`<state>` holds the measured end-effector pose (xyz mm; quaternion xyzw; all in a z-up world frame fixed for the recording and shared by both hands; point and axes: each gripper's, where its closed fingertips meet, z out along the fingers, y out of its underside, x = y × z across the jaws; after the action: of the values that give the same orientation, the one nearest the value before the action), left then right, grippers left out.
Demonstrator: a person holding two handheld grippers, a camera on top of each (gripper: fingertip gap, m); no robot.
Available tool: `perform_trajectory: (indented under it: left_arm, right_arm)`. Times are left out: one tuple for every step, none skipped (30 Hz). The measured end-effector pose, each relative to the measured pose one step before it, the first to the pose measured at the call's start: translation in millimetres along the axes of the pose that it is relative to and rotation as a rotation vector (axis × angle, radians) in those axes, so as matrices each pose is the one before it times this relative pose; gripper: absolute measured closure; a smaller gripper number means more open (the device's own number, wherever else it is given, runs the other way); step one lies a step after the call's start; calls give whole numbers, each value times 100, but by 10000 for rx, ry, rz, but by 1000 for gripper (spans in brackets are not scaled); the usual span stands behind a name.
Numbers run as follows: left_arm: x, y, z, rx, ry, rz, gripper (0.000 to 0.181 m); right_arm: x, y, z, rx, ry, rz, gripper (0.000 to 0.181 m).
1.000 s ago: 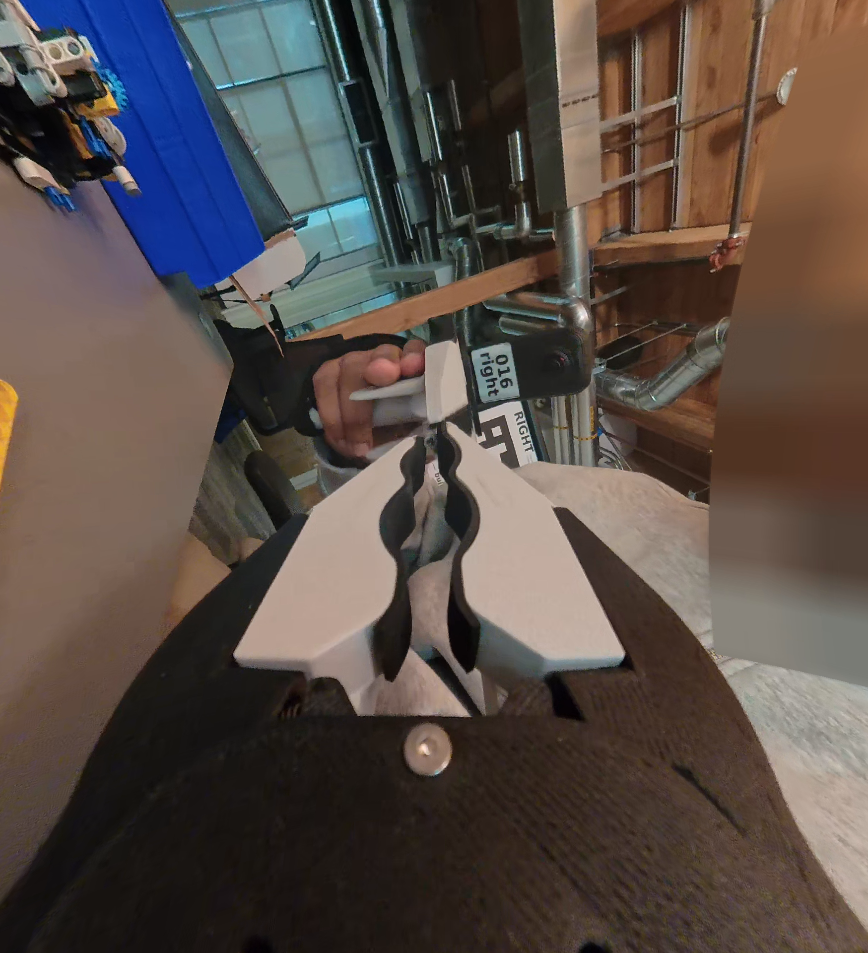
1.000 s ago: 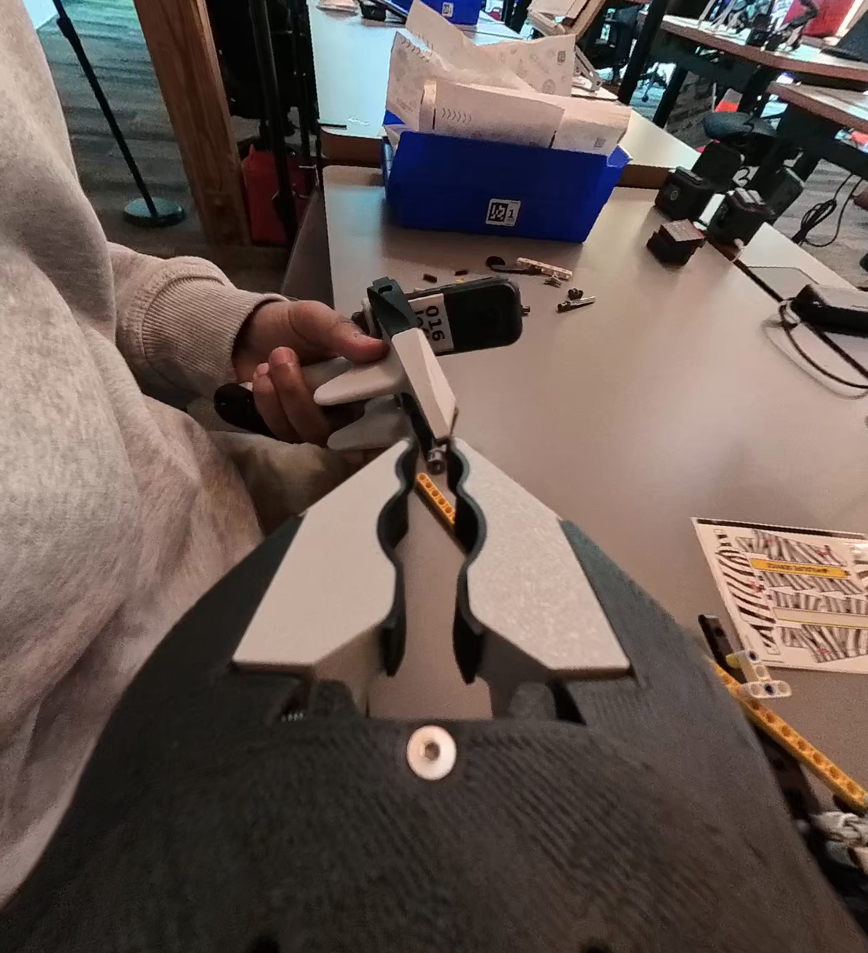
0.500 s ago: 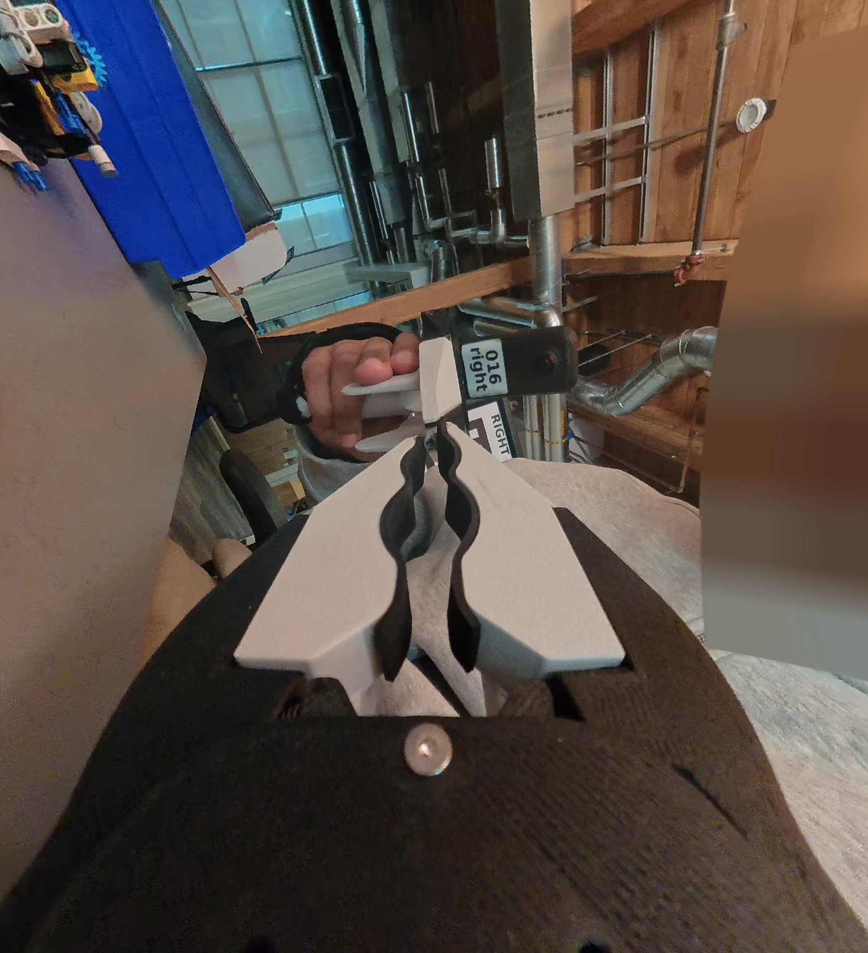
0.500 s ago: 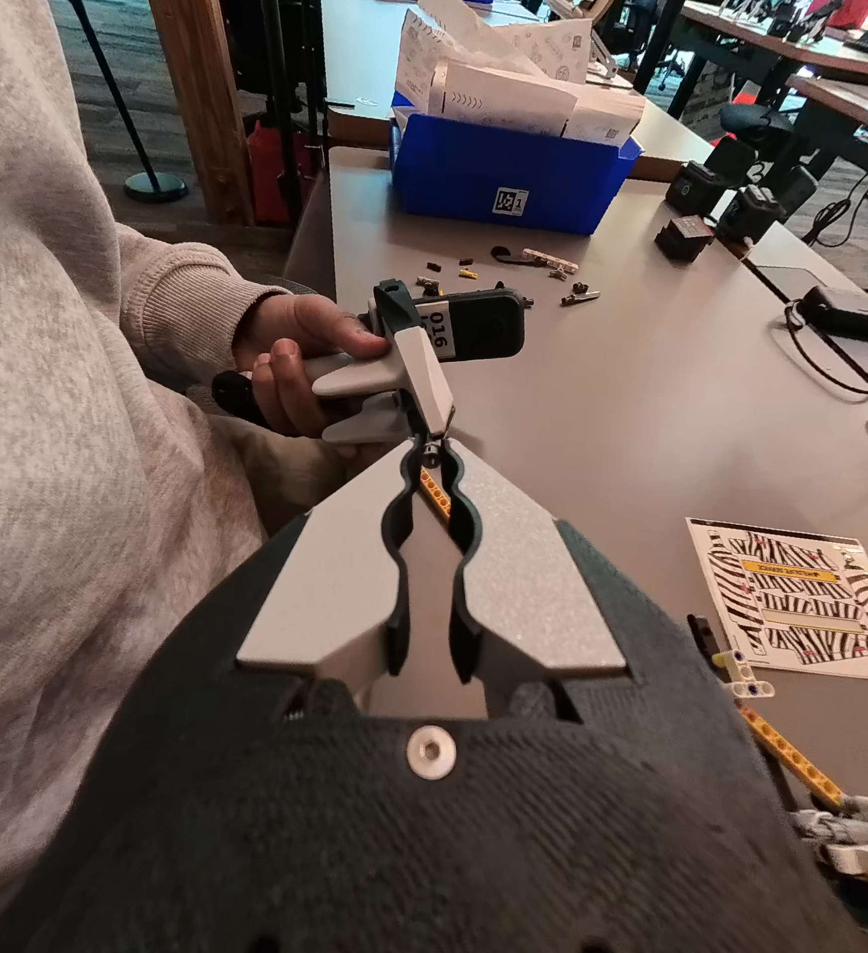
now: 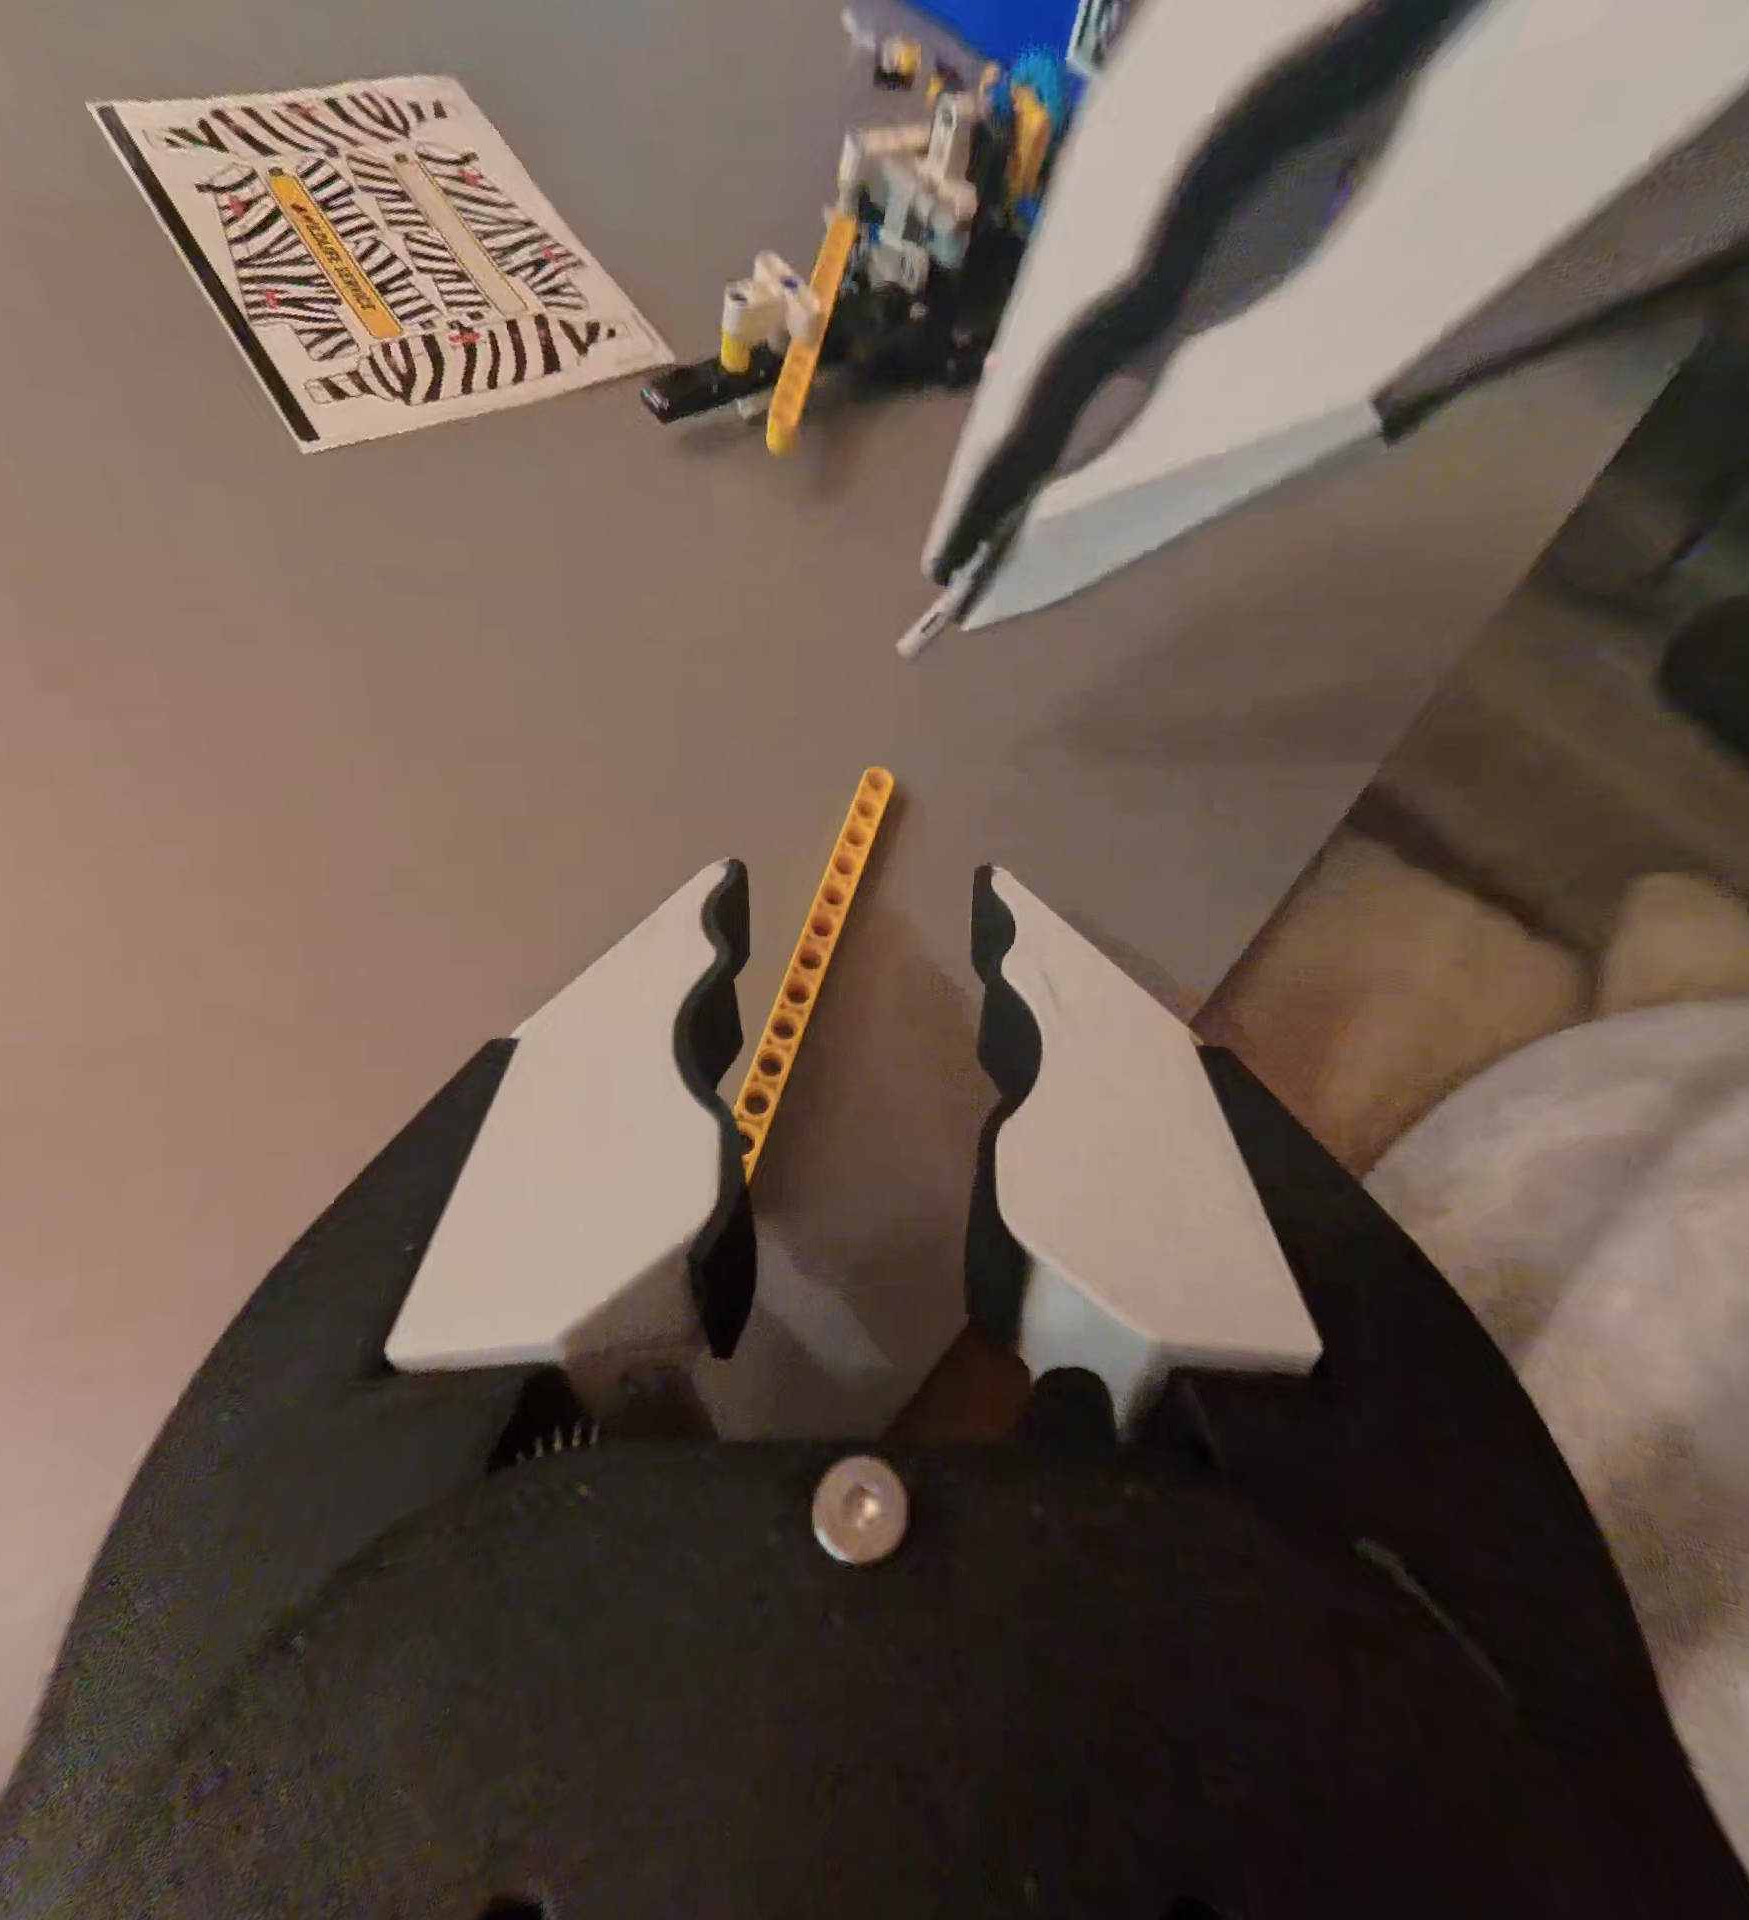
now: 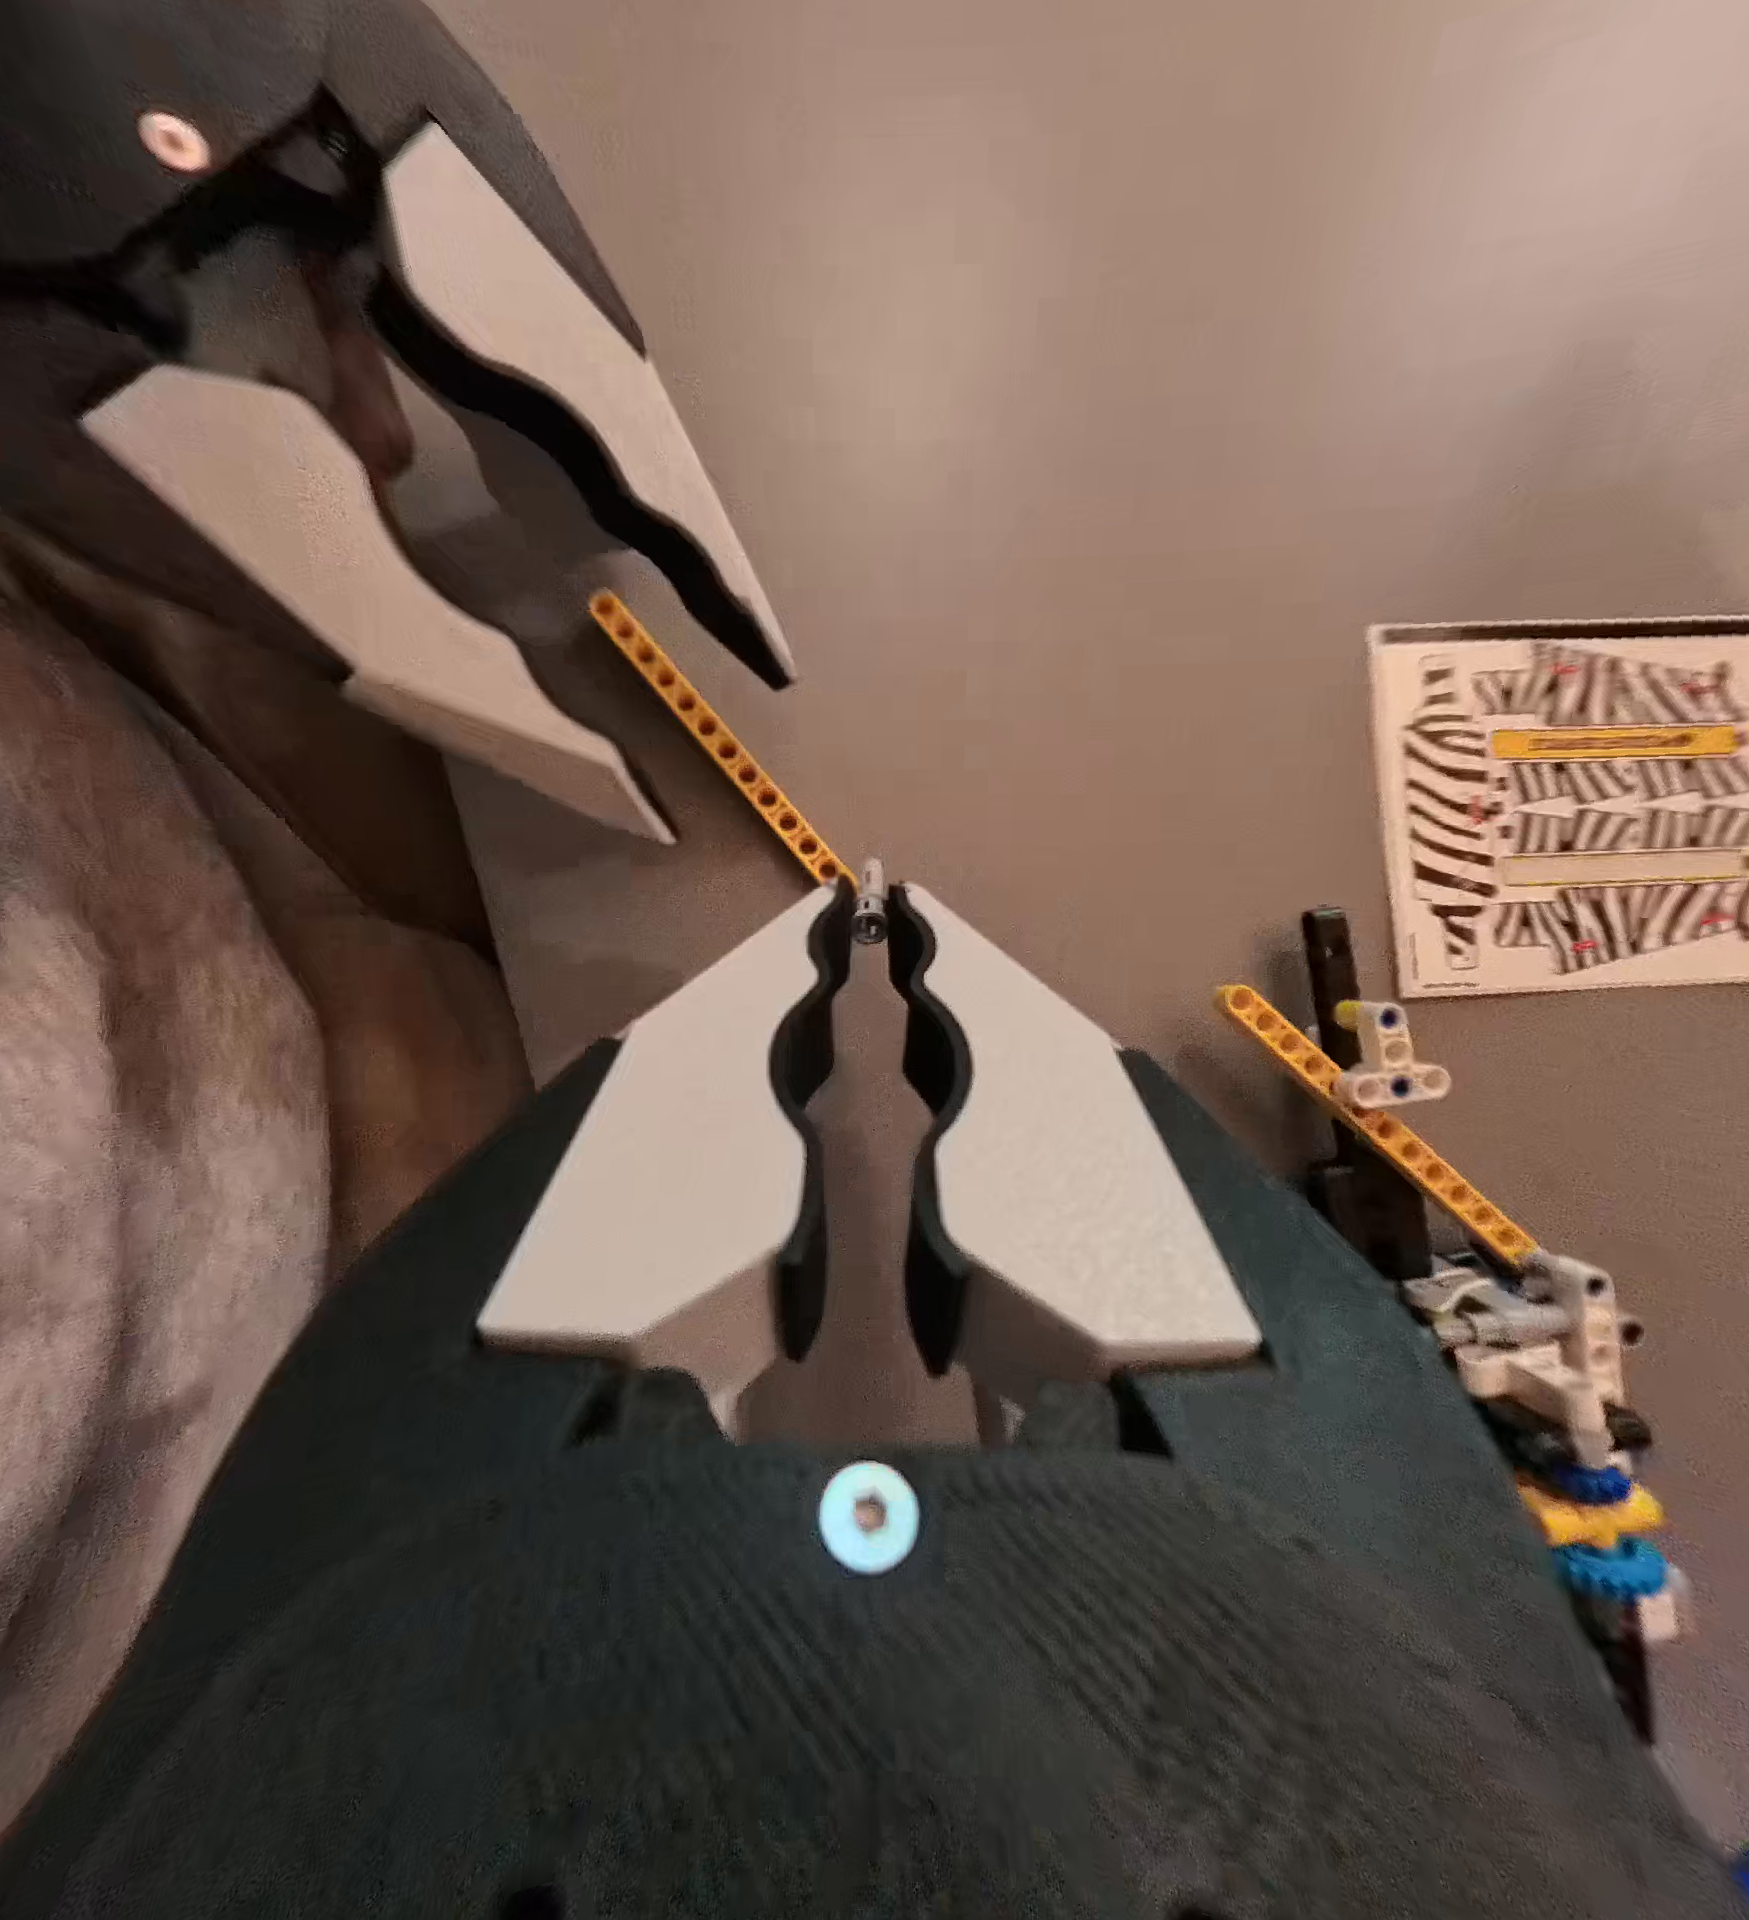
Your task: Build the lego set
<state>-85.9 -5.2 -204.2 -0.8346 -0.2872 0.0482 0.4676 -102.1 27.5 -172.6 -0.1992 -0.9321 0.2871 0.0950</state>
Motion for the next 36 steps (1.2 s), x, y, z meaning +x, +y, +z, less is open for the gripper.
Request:
perform_trajectory:
  left_arm:
    - [27,375,285,-151,-238,349,138]
    - [-142,379,228,-179,-292,323,139]
    - [-246,262,184,-102,-313,288,141]
    - [-236,161,110,-25,-239,176,144]
    - [-168,157,89,-40,-138,93,148]
    - [9,108,98,-23,9,9,149]
    - [88,78,114,-7,97,-73,150]
    - [67,71,120,-6,99,-86,150]
    - [48,87,131,-21,86,-53,150]
    - [20,84,117,-21,75,-43,150]
    - [12,51,124,-7,68,-59,150]
    - [44,-23,77,-24,77,-47,150]
    - [51,-117,35,43,53,5,150]
    - [7,-19,60,-19,4,-8,150]
    - [-25,44,67,-66,-26,4,151]
    - [-49,-3,43,-13,-63,61,153]
    - [-114,34,31,-32,-110,70,156]
    - [-64,25,18,-26,-81,63,159]
    - [25,23,15,-20,-14,61,163]
    - [132,7,-8,2,80,27,167]
    - [121,-28,-22,17,106,-66,169]
    - [-14,-15,-26,6,75,-133,171]
    - [-32,-10,-22,3,100,-121,172]
    - [50,-18,-36,8,147,-88,174]
    - [45,-6,-25,5,115,-55,174]
    - [28,4,-4,-10,57,0,174]
    - [12,10,19,-19,-7,50,174]
    - [7,32,19,-33,-50,93,174]
    - [23,31,17,-26,-58,110,174]
    - [47,-1,10,0,-1,22,174]
    - [14,-19,6,-3,15,-37,174]
    - [-12,-8,0,0,15,-49,174]
    - [-23,-10,3,-5,14,-58,174]
    - [-10,-7,2,-2,10,-41,174]
    - [-17,-16,-5,2,-1,-40,174]
    - [-44,-33,10,20,-17,-54,174]
  right_arm:
    - [-80,227,626,-615,-185,-209,176]
    - [15,228,586,-594,-107,-259,176]
    - [-30,224,540,-541,-123,-294,176]
    - [-52,169,470,-454,-138,-252,176]
    - [-89,197,399,-425,-168,-168,177]
    - [-222,174,296,-367,-240,-125,177]
    - [-185,74,192,-234,-182,-132,177]
    - [-69,181,133,-263,-86,-91,177]
    - [-51,184,84,-235,-55,-68,176]
    - [-36,56,-16,-112,-27,-71,176]
    - [17,-10,-72,-58,5,-13,176]
    - [59,-44,-87,-39,-3,42,177]
    - [37,-105,-89,1,-33,60,177]
    - [139,-170,-61,37,27,57,177]
    - [139,-156,0,17,27,45,177]
    - [29,-97,71,-31,-52,31,177]
    - [30,-79,105,-36,-25,10,177]
    - [27,-23,141,-65,-26,-14,177]
    - [45,25,163,-83,-8,-26,177]
    - [70,-10,152,-53,12,-46,177]
    - [8,-33,144,-34,-53,-26,177]
    - [-27,8,159,-46,-104,50,177]
    - [0,18,105,-40,-117,101,177]
    - [100,24,-6,-29,-73,90,177]
    - [112,32,-22,-18,-35,53,177]
    - [78,85,2,-63,-17,16,177]
    - [27,17,0,-30,-23,10,177]
    - [31,-33,6,-17,3,-1,177]
    - [36,-65,9,-6,32,-31,177]
    - [32,-115,-10,20,48,-59,177]
    - [-61,-69,46,-18,-9,-42,177]
    - [-18,20,54,-73,-7,-19,177]
    - [69,25,5,-81,18,8,177]
    - [42,-50,-5,-40,10,38,177]
    - [38,-53,10,-15,41,-2,177]
    - [8,3,8,-66,36,-34,177]
